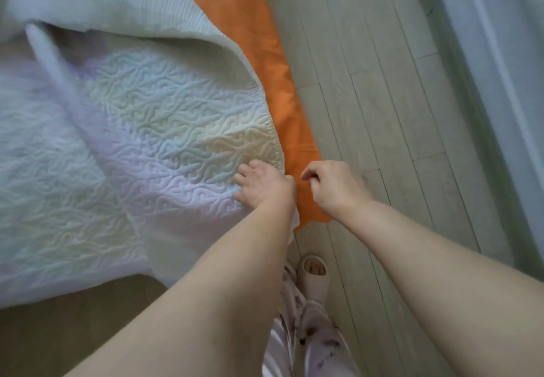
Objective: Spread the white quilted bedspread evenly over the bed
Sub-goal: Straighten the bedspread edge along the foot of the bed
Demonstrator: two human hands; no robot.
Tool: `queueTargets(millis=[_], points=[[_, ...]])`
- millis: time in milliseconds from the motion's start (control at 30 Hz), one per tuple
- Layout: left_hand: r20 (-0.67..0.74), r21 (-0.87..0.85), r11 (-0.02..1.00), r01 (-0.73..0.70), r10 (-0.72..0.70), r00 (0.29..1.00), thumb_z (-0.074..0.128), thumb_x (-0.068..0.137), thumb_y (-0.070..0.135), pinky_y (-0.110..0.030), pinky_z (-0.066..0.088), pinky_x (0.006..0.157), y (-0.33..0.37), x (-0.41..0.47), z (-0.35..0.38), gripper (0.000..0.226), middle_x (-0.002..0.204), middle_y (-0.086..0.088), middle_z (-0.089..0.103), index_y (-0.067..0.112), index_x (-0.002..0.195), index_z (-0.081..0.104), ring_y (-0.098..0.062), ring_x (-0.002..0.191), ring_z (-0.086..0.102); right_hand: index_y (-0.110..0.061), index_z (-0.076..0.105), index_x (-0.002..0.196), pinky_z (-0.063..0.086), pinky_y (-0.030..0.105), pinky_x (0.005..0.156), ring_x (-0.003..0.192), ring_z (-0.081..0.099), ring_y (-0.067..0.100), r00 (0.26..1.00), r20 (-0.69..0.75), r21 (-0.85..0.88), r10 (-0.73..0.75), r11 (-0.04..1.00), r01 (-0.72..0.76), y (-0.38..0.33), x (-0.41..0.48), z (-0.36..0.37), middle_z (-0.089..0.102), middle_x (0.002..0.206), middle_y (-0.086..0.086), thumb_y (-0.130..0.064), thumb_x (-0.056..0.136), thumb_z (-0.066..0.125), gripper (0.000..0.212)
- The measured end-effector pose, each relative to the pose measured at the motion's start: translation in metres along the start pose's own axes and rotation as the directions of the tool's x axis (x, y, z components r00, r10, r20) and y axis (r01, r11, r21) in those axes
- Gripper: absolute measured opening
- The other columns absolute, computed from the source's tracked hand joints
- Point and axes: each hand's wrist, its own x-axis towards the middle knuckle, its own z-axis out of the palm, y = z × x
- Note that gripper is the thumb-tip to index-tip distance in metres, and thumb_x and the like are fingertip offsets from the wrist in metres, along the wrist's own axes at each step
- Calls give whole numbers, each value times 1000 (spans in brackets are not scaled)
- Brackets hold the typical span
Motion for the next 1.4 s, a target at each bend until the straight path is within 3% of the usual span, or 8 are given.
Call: queueTargets(millis=[267,467,600,833,967,1167,1267,1400], points=[[6,-41,988,-151,152,988,43,86,29,-43,42,92,-59,8,-65,37,121,-10,60,12,116,59,-30,118,51,-26,56,123,45,37,93,118,56,31,981,99,-95,164,983,-155,-49,11,-25,60,128,7,-19,93,45,33],[84,-31,977,-209,211,974,43,91,20,-37,47,88,-107,55,-95,29,118,-11,64,13,112,62,-32,113,58,-6,32,139,40,41,104,128,47,37,943,169,100,288,946,-307,-96,54,6,49,139,19,-15,92,50,51],[127,-168,936,-308,331,935,47,91,21,-35,48,87,-122,71,-99,26,116,-6,66,18,110,64,-28,111,60,-10,54,120,46,41,96,115,56,37,941,8,247,338,911,-329,-104,59,11,61,124,17,-23,85,59,38],[279,-460,819,-343,500,820,68,64,62,-32,51,80,-142,52,-120,61,102,13,64,27,113,56,-9,94,62,-24,54,127,45,28,86,110,62,25,989,88,94,-120,989,112,-194,34,-4,72,108,5,-28,86,58,42],[83,-419,903,-96,144,986,54,81,19,-36,50,83,-173,72,-139,29,109,-17,68,10,108,64,-33,105,64,-26,51,134,50,27,93,109,64,18,905,354,261,-238,954,149,-243,42,-1,72,110,0,-3,84,45,55],[3,-326,896,300,-316,949,52,87,18,-41,46,95,-245,100,-159,35,125,-19,59,7,121,52,-37,120,54,-25,61,120,47,28,88,113,60,21,964,111,-88,-242,964,252,-244,77,-14,67,118,-1,-1,85,45,46],[-134,-277,908,313,-359,924,60,86,21,-43,46,92,-247,97,-154,40,125,-15,57,9,121,46,-33,121,51,-25,58,123,47,33,89,116,57,25,905,220,-240,-364,879,412,-246,86,-2,61,125,0,0,84,48,48],[-67,-100,975,198,-205,976,47,93,11,-40,50,83,-231,82,-140,20,114,-12,63,13,112,54,-33,108,61,-25,47,132,37,35,97,121,44,25,570,401,-463,-717,378,801,-256,87,10,46,131,3,3,85,48,55]])
